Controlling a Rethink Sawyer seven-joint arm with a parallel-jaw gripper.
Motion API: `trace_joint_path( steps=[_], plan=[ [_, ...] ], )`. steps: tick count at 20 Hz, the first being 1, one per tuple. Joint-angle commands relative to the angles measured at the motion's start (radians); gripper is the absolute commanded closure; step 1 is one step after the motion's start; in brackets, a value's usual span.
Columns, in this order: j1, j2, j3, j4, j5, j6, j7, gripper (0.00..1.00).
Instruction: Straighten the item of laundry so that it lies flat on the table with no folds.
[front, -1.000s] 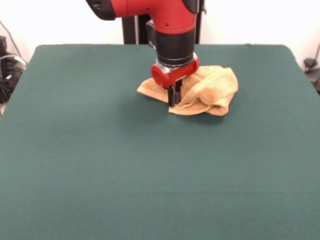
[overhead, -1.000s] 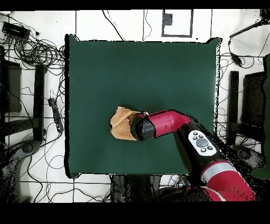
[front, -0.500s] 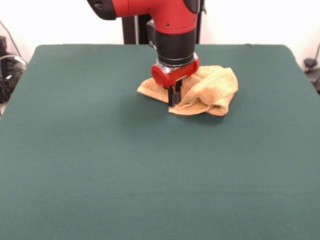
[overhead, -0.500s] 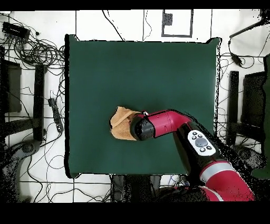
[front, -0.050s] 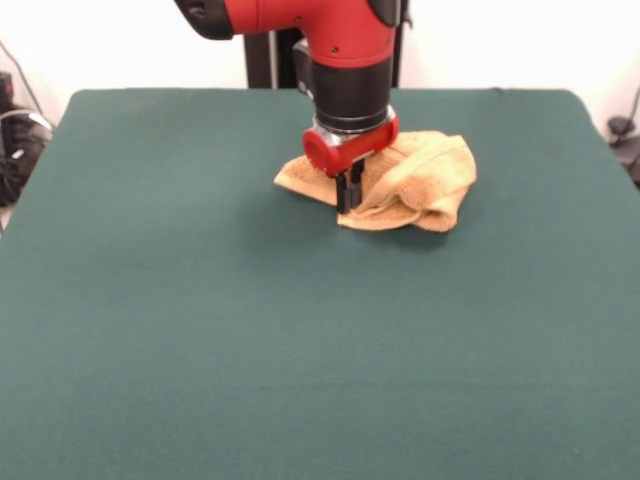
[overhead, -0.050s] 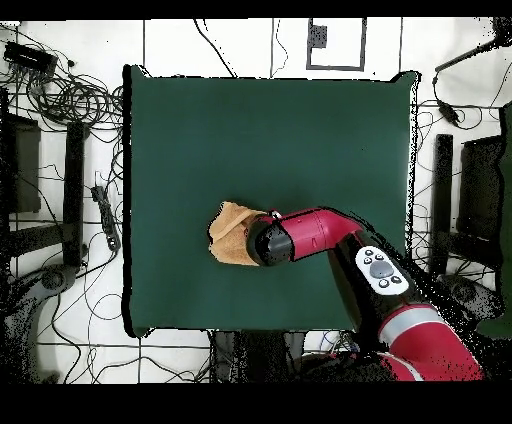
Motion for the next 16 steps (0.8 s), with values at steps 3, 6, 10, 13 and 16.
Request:
trace_joint_path(
  steps=[3, 6, 10, 13, 16],
  plan=[
    [0.083, 0.13, 0.031, 0.037, -0.016, -0.016, 0.073, 1.0],
    [0.085, 0.123, 0.033, 0.043, -0.025, -0.028, 0.07, 1.0],
    [0.063, 0.108, 0.055, 0.053, -0.008, -0.009, 0.049, 1.0],
    [0.054, 0.072, 0.074, 0.064, 0.001, 0.022, 0.022, 1.0],
    [0.05, 0.056, 0.079, 0.064, 0.011, 0.044, 0.015, 1.0]
  ],
)
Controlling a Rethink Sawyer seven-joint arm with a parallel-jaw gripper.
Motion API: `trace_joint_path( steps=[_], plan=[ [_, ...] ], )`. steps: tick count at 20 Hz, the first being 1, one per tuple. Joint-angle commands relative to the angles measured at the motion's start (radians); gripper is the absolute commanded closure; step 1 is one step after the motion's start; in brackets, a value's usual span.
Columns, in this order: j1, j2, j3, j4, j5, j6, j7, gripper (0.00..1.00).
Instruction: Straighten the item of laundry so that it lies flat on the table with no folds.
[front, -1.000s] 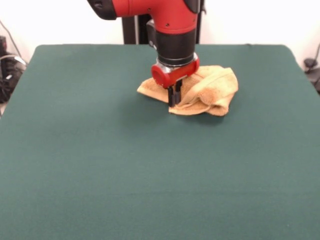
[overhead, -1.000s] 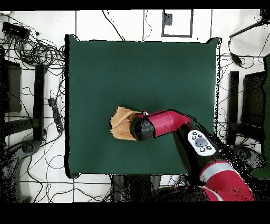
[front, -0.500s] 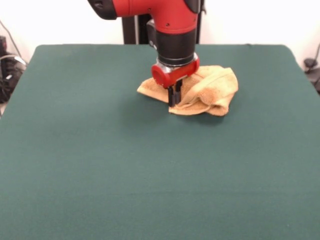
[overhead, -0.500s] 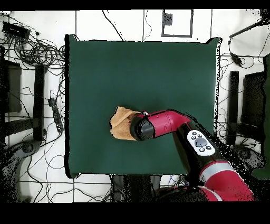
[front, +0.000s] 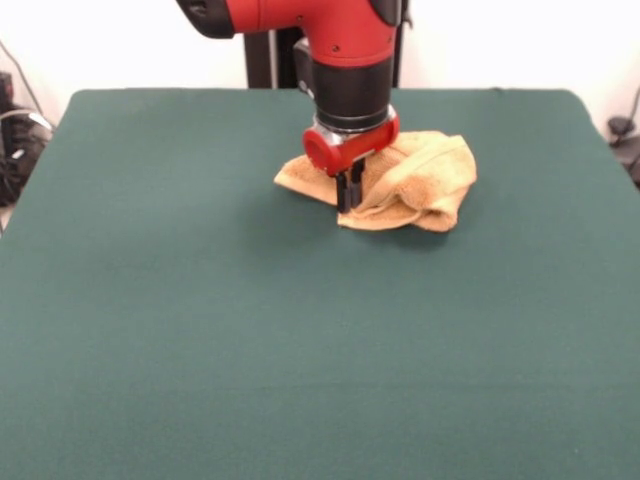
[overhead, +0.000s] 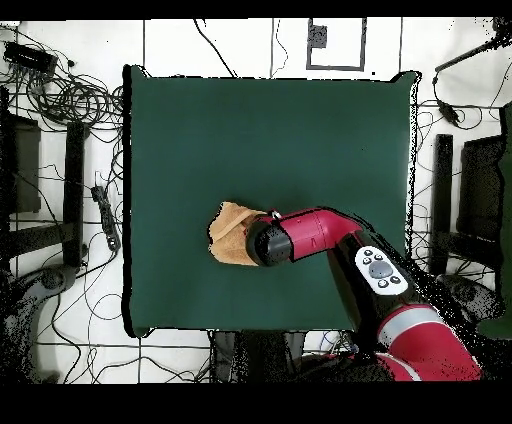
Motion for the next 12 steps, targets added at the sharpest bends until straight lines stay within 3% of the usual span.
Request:
trace_joint_path(
  steps=[1, 12],
  plan=[
    [0.045, 0.058, 0.081, 0.06, 0.013, 0.046, 0.012, 1.0],
    [0.058, 0.027, 0.091, 0.027, 0.053, 0.098, 0.019, 1.0]
  ],
)
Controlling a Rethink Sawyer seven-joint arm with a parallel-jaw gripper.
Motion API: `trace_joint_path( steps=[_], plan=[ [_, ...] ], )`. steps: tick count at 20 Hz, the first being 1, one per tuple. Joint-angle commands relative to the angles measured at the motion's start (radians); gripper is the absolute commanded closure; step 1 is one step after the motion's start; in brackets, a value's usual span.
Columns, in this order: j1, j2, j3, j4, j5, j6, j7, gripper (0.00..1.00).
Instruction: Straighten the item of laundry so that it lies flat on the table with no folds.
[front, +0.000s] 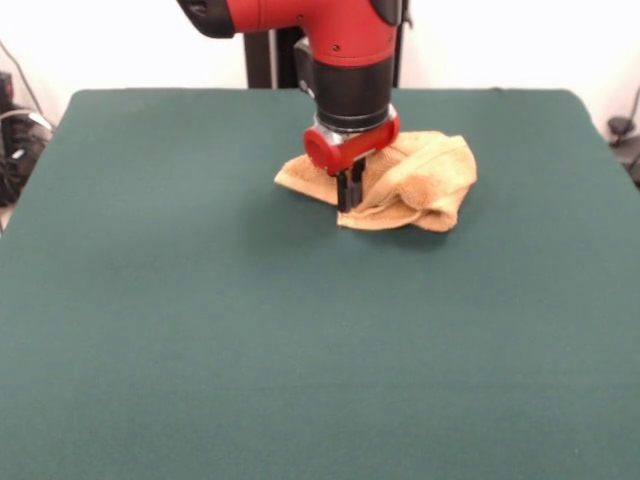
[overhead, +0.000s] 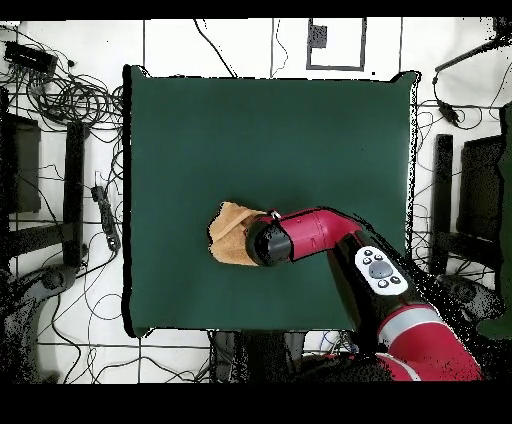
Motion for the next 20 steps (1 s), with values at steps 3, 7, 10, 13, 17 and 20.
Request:
trace_joint_path(
  steps=[3, 7, 10, 13, 17, 20],
  plan=[
    [0.058, 0.024, 0.097, 0.023, 0.06, 0.107, 0.016, 1.0],
    [0.051, 0.008, 0.107, 0.029, 0.079, 0.129, 0.008, 1.0],
    [0.043, -0.017, 0.114, 0.044, 0.089, 0.137, 0.005, 1.0],
    [0.041, -0.044, 0.118, 0.054, 0.102, 0.16, 0.001, 1.0],
    [0.043, -0.066, 0.118, 0.056, 0.122, 0.183, -0.003, 1.0],
    [0.044, -0.076, 0.12, 0.055, 0.132, 0.2, -0.009, 1.0]
  ],
)
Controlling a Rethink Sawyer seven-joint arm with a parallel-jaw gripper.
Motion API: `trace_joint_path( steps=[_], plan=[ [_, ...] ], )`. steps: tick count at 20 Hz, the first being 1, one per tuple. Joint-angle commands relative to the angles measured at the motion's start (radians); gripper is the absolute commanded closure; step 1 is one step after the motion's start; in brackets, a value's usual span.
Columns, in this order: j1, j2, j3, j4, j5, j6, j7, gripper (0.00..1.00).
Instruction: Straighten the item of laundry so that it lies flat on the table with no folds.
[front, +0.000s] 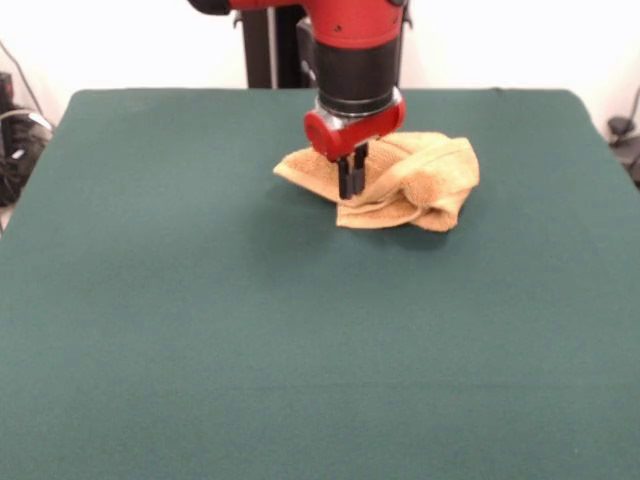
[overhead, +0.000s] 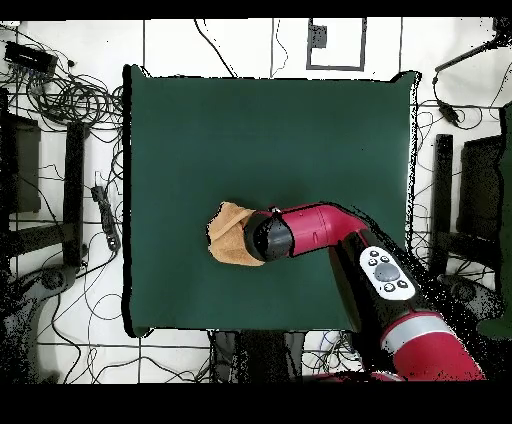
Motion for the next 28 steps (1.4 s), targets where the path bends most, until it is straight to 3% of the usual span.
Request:
trace_joint_path(
  steps=[1, 9, 16, 24, 25, 28],
  plan=[
    [0.043, -0.018, 0.106, 0.05, 0.063, 0.125, -0.009, 1.0],
    [0.051, -0.015, 0.092, 0.047, 0.065, 0.126, -0.004, 1.0],
    [0.046, 0.021, 0.101, 0.049, 0.016, 0.071, -0.038, 1.0],
    [0.05, 0.026, 0.097, 0.039, 0.035, 0.081, -0.014, 1.0],
    [0.048, 0.026, 0.1, 0.039, 0.033, 0.079, -0.017, 0.0],
    [0.053, 0.025, 0.094, 0.039, 0.032, 0.077, -0.01, 0.0]
  ],
)
